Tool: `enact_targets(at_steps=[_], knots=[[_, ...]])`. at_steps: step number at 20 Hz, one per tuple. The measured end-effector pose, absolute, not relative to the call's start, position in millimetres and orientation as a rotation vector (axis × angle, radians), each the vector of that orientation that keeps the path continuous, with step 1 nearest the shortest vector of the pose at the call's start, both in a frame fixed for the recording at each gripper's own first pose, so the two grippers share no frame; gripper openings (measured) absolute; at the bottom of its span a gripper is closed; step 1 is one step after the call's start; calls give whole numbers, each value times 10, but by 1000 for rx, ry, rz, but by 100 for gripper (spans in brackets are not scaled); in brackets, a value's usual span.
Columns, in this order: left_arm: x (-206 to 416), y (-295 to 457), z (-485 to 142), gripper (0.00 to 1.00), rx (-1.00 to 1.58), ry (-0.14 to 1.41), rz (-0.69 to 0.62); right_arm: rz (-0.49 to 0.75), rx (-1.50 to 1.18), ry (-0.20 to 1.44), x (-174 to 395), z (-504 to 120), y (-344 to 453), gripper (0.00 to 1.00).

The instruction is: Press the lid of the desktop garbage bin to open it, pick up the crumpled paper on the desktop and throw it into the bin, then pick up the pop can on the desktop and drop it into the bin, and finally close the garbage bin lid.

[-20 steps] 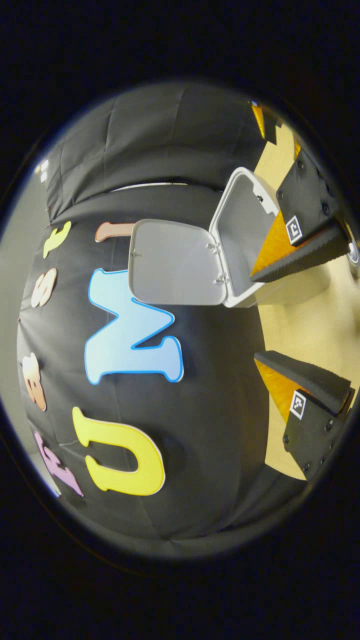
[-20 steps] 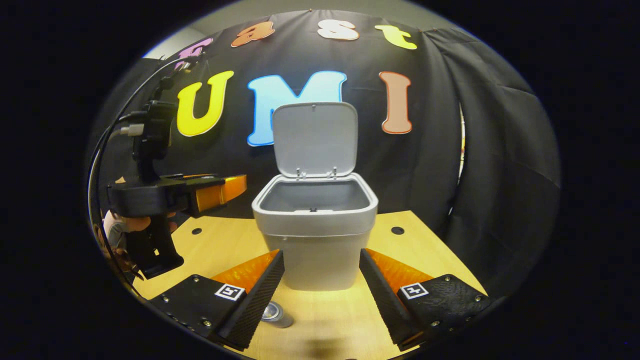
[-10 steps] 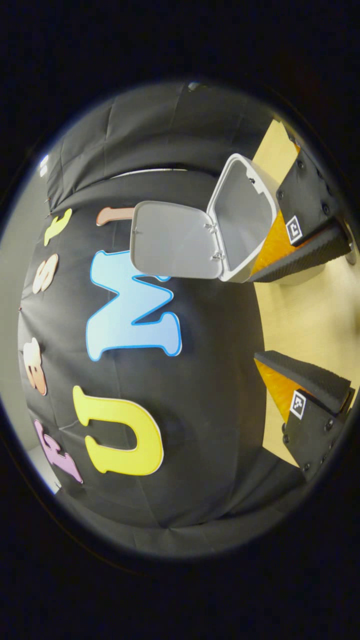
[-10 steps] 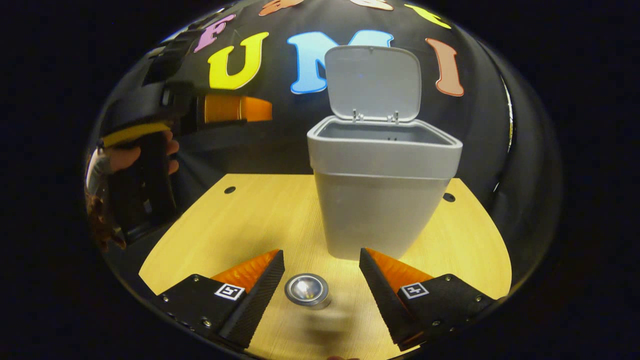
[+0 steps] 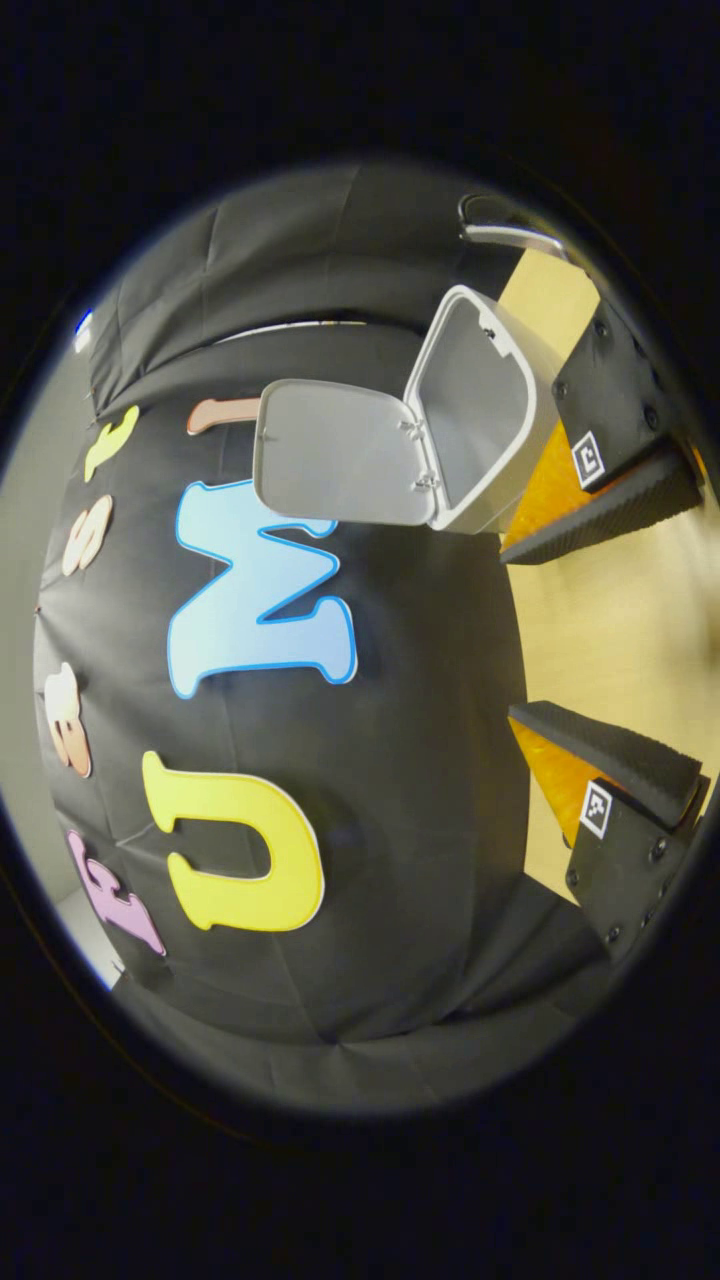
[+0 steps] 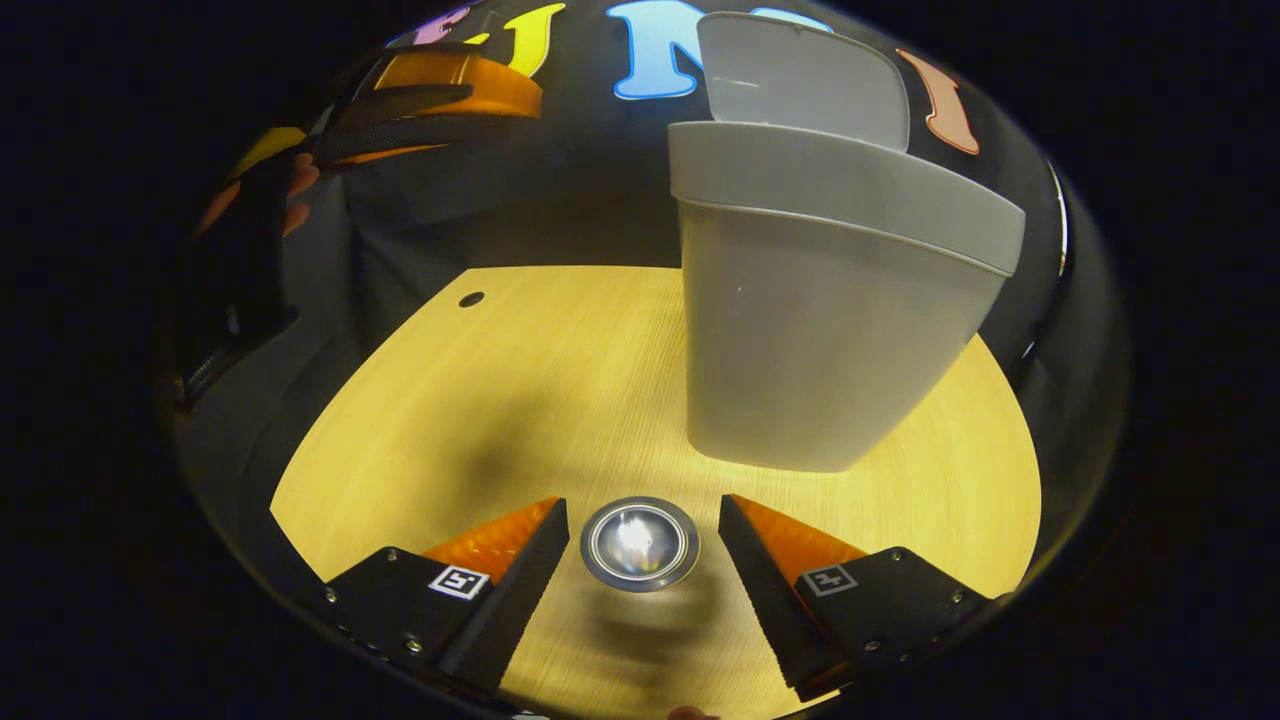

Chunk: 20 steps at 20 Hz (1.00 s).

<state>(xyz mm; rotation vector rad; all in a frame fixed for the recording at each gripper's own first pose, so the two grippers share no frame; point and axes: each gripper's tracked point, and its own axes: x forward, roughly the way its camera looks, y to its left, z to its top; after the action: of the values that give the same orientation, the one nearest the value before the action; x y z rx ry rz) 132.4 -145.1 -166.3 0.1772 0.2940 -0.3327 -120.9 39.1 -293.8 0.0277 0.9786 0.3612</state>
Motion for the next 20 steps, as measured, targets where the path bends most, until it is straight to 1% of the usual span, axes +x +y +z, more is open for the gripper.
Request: enact_targets(at_steps=[1,2,3,4,5,6,9,10,11,12,15,19,20], knots=[[1329,-1437,-1673,94,179,296,-330,363,25,989,-1198,-2941,399,98],[1334,-1424,-1686,87,180,298,-328,363,22,998,-1203,-2980,400,98],[1343,-1412,-1697,87,182,299,-326,365,22,1008,-1227,-3013,409,95],[1349,-1406,-1700,87,183,302,-326,364,19,1017,-1234,-3034,402,98],[1351,-1396,-1711,87,183,304,-325,365,15,1026,-1247,-3062,402,98],[1353,-1386,-1712,94,183,305,-324,365,8,1033,-1249,-3084,400,97],[1359,-1373,-1733,94,181,310,-321,370,-11,1059,-1301,-3159,400,97],[1361,-1377,-1747,94,178,313,-321,373,-18,1056,-1281,-3140,399,96],[1361,-1373,-1751,94,176,315,-320,378,-27,1061,-1317,-3151,400,85],[1363,-1368,-1759,94,174,316,-318,381,-34,1062,-1313,-3141,397,85],[1362,-1343,-1779,94,172,320,-313,395,-28,1029,-1235,-3046,413,85],[1351,-1300,-1771,94,169,323,-306,408,-26,938,-1052,-2770,465,85],[1352,-1292,-1783,91,167,324,-305,413,-27,914,-1000,-2693,482,85]])
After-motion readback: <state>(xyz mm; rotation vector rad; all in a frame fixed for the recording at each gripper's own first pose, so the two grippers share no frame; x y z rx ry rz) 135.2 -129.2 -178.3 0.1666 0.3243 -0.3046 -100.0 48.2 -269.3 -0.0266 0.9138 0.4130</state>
